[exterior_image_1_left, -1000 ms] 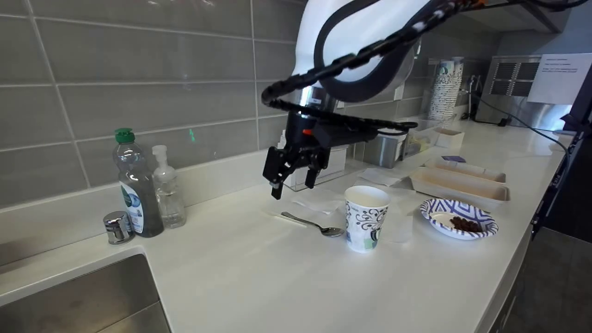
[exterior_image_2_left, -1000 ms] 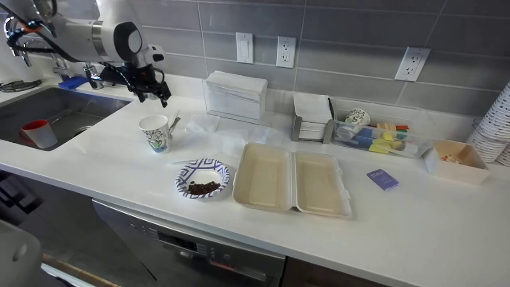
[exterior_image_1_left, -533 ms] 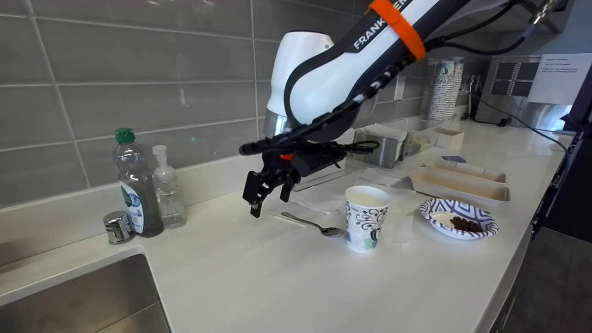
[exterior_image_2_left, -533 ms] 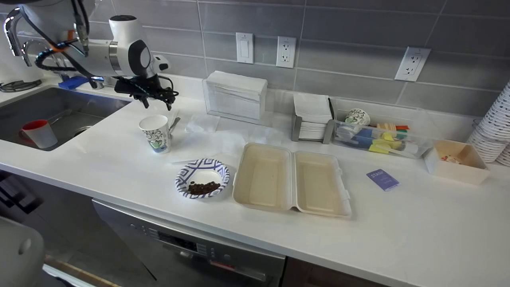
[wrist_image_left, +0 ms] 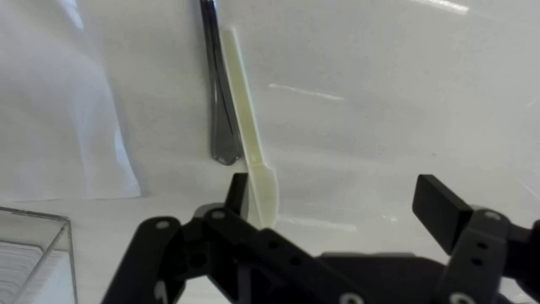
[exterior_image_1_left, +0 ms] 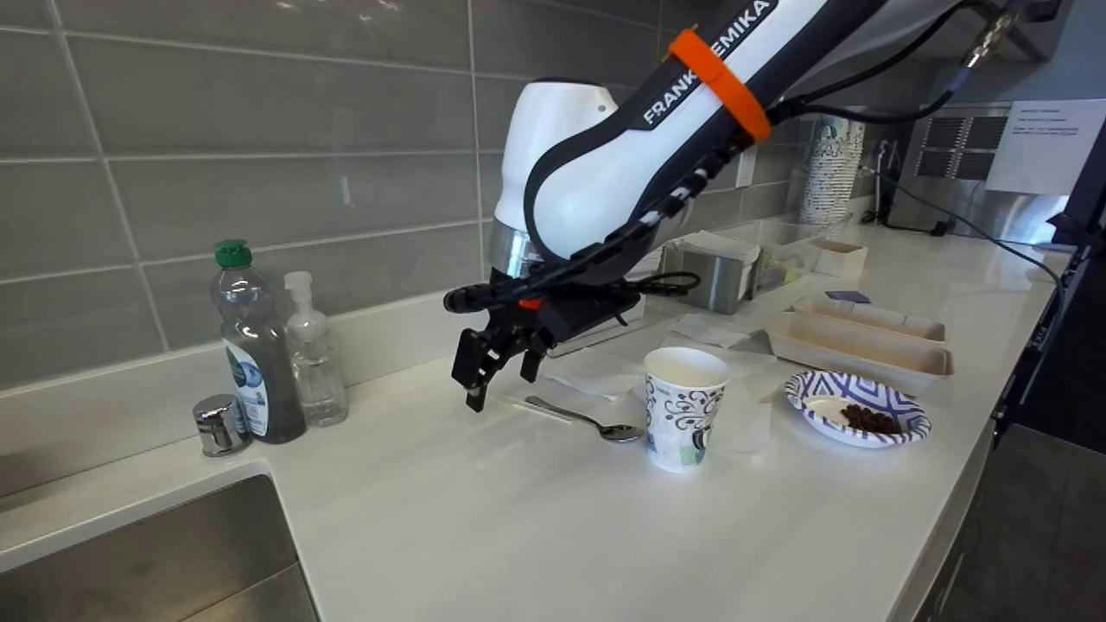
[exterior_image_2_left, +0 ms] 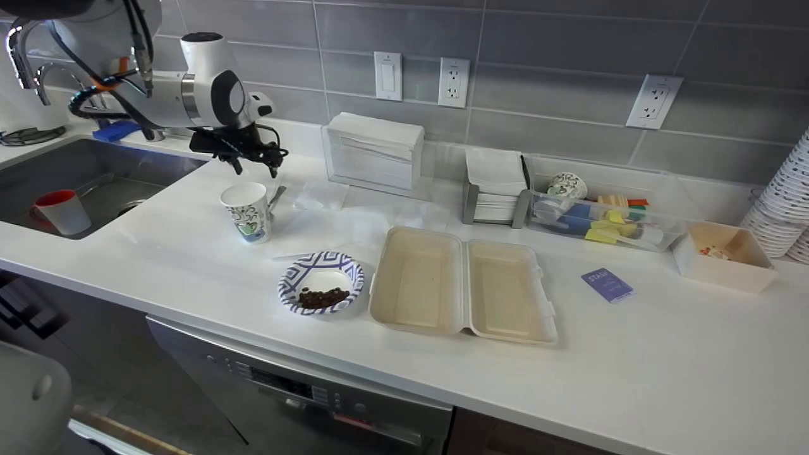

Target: Put the knife into the bowl

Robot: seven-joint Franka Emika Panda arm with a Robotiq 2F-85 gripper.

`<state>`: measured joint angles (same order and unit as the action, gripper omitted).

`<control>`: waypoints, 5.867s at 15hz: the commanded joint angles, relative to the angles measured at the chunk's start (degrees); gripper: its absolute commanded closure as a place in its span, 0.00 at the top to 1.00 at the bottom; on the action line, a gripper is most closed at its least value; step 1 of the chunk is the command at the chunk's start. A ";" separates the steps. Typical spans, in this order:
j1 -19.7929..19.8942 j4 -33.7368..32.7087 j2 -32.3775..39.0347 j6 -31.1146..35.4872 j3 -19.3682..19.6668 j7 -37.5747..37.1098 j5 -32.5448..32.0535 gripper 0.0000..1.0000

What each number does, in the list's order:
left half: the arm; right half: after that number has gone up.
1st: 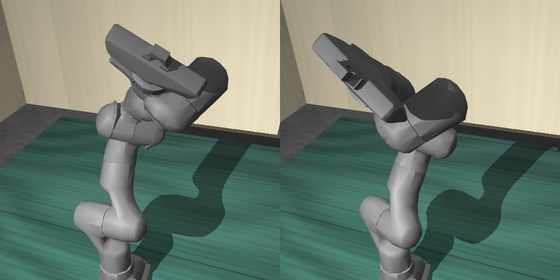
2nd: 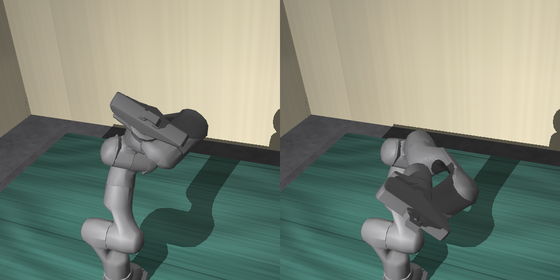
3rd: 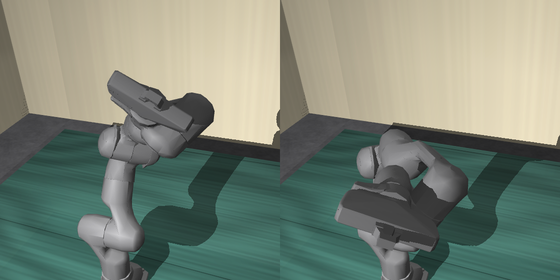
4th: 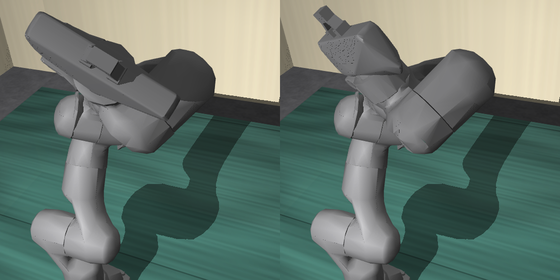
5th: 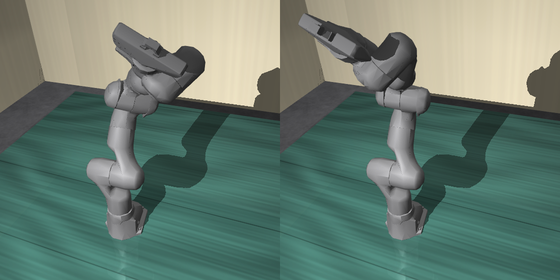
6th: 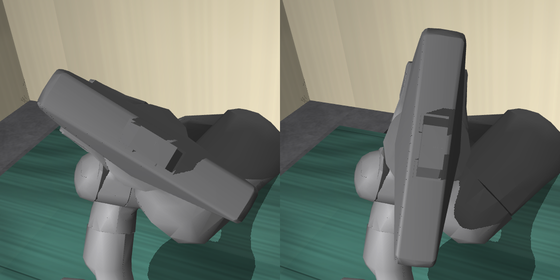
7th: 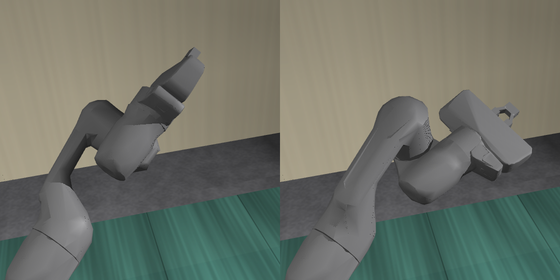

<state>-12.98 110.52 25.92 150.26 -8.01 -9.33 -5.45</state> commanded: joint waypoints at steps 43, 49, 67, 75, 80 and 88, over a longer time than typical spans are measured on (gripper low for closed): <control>10.71 6.23 2.07 8.39 -11.59 15.57 22.22 1.00; 10.75 5.99 2.63 9.41 -13.80 16.40 25.48 1.00; 5.50 4.02 -0.39 3.30 -5.83 13.01 14.84 1.00; 2.00 0.04 1.03 -4.13 -2.51 11.18 8.30 0.72; 0.13 -1.70 2.08 -7.15 -0.49 8.78 4.77 0.59; -1.10 -3.12 3.97 -7.17 0.63 6.59 2.47 0.69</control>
<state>-13.12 109.34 28.27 144.70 -8.12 -0.95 -1.70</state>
